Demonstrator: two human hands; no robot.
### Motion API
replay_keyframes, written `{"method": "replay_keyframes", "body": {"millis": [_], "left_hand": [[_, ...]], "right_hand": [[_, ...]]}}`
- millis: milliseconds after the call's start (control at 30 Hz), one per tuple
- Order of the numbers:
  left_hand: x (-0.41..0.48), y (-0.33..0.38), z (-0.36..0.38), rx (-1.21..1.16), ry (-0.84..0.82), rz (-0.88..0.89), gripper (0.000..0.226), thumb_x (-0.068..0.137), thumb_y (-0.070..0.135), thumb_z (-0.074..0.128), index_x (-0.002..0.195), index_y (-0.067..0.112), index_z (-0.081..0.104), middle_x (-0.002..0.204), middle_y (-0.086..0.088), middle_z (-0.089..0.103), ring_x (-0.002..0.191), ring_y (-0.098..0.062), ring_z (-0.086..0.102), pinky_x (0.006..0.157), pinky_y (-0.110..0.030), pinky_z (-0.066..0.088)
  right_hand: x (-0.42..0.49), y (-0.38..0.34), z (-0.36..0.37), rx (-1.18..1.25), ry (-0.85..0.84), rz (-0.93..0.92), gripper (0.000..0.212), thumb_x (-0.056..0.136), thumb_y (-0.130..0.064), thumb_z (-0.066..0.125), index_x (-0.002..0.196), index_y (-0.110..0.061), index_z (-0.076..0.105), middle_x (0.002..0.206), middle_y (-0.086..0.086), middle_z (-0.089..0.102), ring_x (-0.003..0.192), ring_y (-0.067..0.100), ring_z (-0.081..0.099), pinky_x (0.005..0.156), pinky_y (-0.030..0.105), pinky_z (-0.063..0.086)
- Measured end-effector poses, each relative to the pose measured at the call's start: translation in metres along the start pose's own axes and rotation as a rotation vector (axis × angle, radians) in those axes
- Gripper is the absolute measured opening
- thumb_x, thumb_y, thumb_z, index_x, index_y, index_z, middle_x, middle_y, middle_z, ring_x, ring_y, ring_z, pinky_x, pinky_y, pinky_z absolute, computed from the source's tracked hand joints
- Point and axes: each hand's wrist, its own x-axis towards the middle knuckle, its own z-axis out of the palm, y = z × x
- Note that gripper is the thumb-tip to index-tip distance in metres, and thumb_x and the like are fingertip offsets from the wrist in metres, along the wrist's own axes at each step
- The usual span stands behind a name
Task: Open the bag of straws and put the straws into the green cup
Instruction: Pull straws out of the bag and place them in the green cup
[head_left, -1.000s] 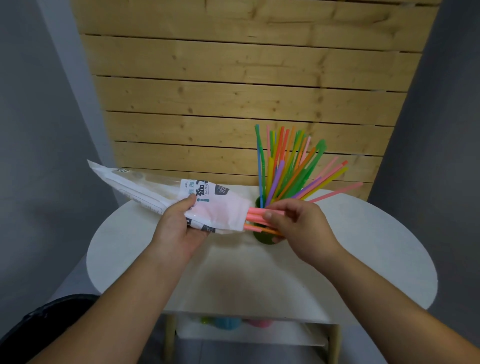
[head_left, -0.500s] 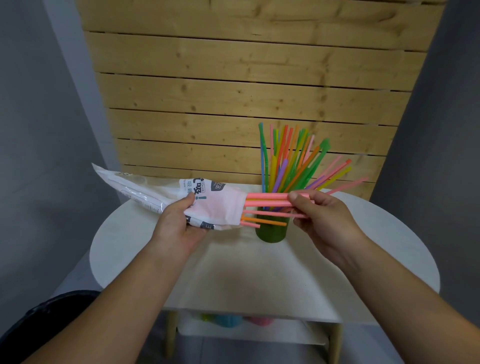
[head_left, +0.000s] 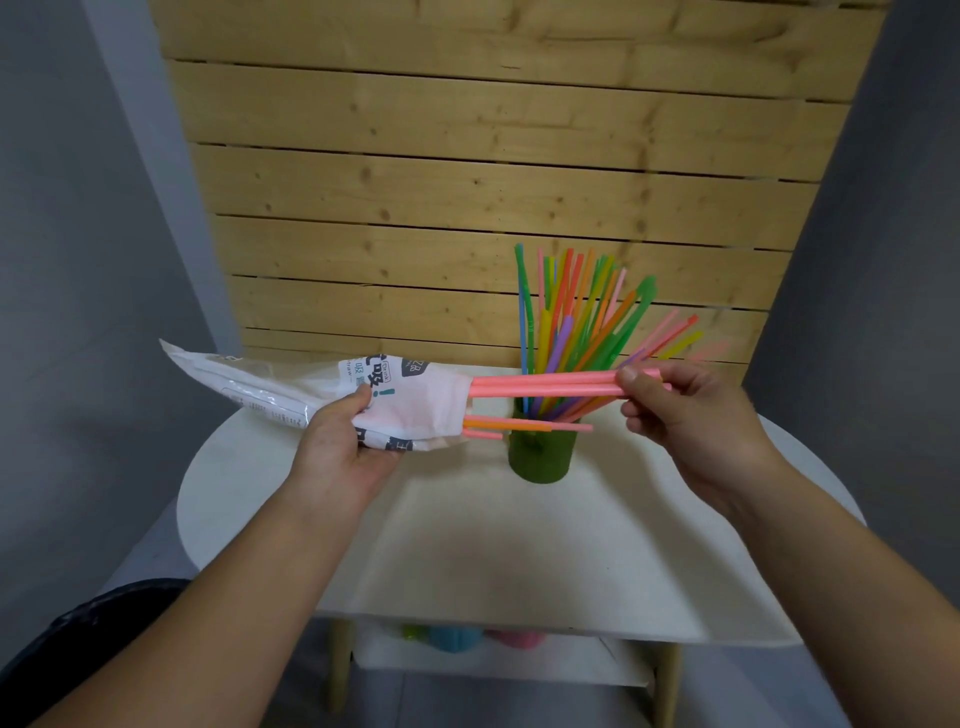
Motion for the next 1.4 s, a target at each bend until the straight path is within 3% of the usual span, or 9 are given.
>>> {"method": "replay_keyframes", "body": {"millis": [167, 367, 500, 633, 767, 867, 1033, 1167, 1400], "left_hand": [[0.004, 0.004, -0.004, -0.014, 0.034, 0.002, 0.015, 0.102, 0.01, 0.054, 0.111, 0.008, 0.065, 0.095, -0.004, 0.077, 0.088, -0.018, 0.073, 0.063, -0.035, 0.061], [0.004, 0.001, -0.001, -0.031, 0.071, -0.002, 0.011, 0.102, 0.009, 0.055, 0.103, 0.008, 0.066, 0.075, -0.003, 0.078, 0.084, -0.018, 0.072, 0.049, -0.03, 0.059], [0.005, -0.003, 0.0, -0.025, 0.071, -0.009, 0.014, 0.101, 0.01, 0.055, 0.111, 0.008, 0.066, 0.096, -0.004, 0.076, 0.09, -0.019, 0.072, 0.05, -0.03, 0.059], [0.004, -0.005, 0.0, -0.039, 0.061, -0.011, 0.011, 0.101, 0.01, 0.056, 0.104, 0.009, 0.066, 0.075, -0.002, 0.078, 0.086, -0.018, 0.073, 0.054, -0.031, 0.06], [0.002, -0.008, 0.003, -0.032, 0.051, -0.014, 0.012, 0.102, 0.01, 0.055, 0.1, 0.009, 0.066, 0.071, -0.001, 0.078, 0.085, -0.017, 0.072, 0.054, -0.03, 0.06], [0.002, -0.01, 0.005, -0.023, 0.038, -0.021, 0.012, 0.102, 0.01, 0.055, 0.101, 0.008, 0.066, 0.073, -0.003, 0.078, 0.089, -0.019, 0.072, 0.054, -0.031, 0.061], [0.001, -0.015, 0.006, 0.011, 0.018, -0.027, 0.012, 0.102, 0.011, 0.055, 0.106, 0.007, 0.066, 0.089, -0.004, 0.078, 0.092, -0.02, 0.072, 0.057, -0.034, 0.063], [0.001, -0.014, 0.006, 0.028, 0.017, -0.021, 0.011, 0.102, 0.011, 0.055, 0.101, 0.008, 0.065, 0.074, -0.003, 0.078, 0.084, -0.02, 0.072, 0.052, -0.032, 0.061], [0.001, -0.009, 0.002, 0.041, 0.006, 0.0, 0.014, 0.103, 0.011, 0.054, 0.097, 0.007, 0.065, 0.072, -0.004, 0.078, 0.083, -0.022, 0.073, 0.053, -0.038, 0.062]], "right_hand": [[0.0, -0.003, -0.023, -0.014, 0.04, -0.037, 0.01, 0.088, -0.01, 0.069, 0.095, -0.003, 0.073, 0.072, 0.012, 0.064, 0.06, 0.013, 0.061, 0.061, 0.02, 0.056], [-0.002, -0.007, -0.048, -0.07, 0.081, -0.077, 0.011, 0.088, -0.008, 0.069, 0.096, -0.002, 0.072, 0.074, 0.013, 0.063, 0.064, 0.016, 0.06, 0.064, 0.018, 0.057], [-0.006, -0.012, -0.061, -0.171, 0.106, -0.131, 0.006, 0.088, -0.009, 0.07, 0.092, -0.007, 0.073, 0.074, 0.012, 0.065, 0.064, 0.016, 0.062, 0.069, 0.021, 0.06], [-0.01, -0.019, -0.072, -0.234, 0.126, -0.158, 0.004, 0.088, -0.01, 0.07, 0.09, -0.009, 0.073, 0.075, 0.014, 0.066, 0.065, 0.016, 0.063, 0.07, 0.021, 0.06], [-0.015, -0.028, -0.087, -0.302, 0.158, -0.174, 0.006, 0.089, -0.014, 0.07, 0.09, -0.01, 0.074, 0.079, 0.018, 0.069, 0.071, 0.019, 0.066, 0.07, 0.021, 0.06], [-0.019, -0.034, -0.091, -0.382, 0.194, -0.201, 0.008, 0.089, -0.016, 0.071, 0.091, -0.01, 0.075, 0.078, 0.015, 0.07, 0.062, 0.008, 0.066, 0.064, 0.016, 0.057], [-0.024, -0.037, -0.069, -0.505, 0.203, -0.255, 0.003, 0.086, -0.017, 0.073, 0.083, -0.017, 0.074, 0.075, 0.011, 0.071, 0.061, 0.016, 0.067, 0.066, 0.029, 0.059], [-0.021, -0.035, -0.048, -0.561, 0.219, -0.262, 0.005, 0.085, -0.021, 0.075, 0.081, -0.018, 0.075, 0.071, 0.006, 0.07, 0.061, 0.017, 0.07, 0.067, 0.036, 0.061], [-0.01, -0.035, -0.028, -0.493, 0.197, -0.188, 0.004, 0.083, -0.015, 0.077, 0.081, -0.012, 0.075, 0.071, 0.011, 0.072, 0.063, 0.021, 0.073, 0.071, 0.043, 0.063]]}}
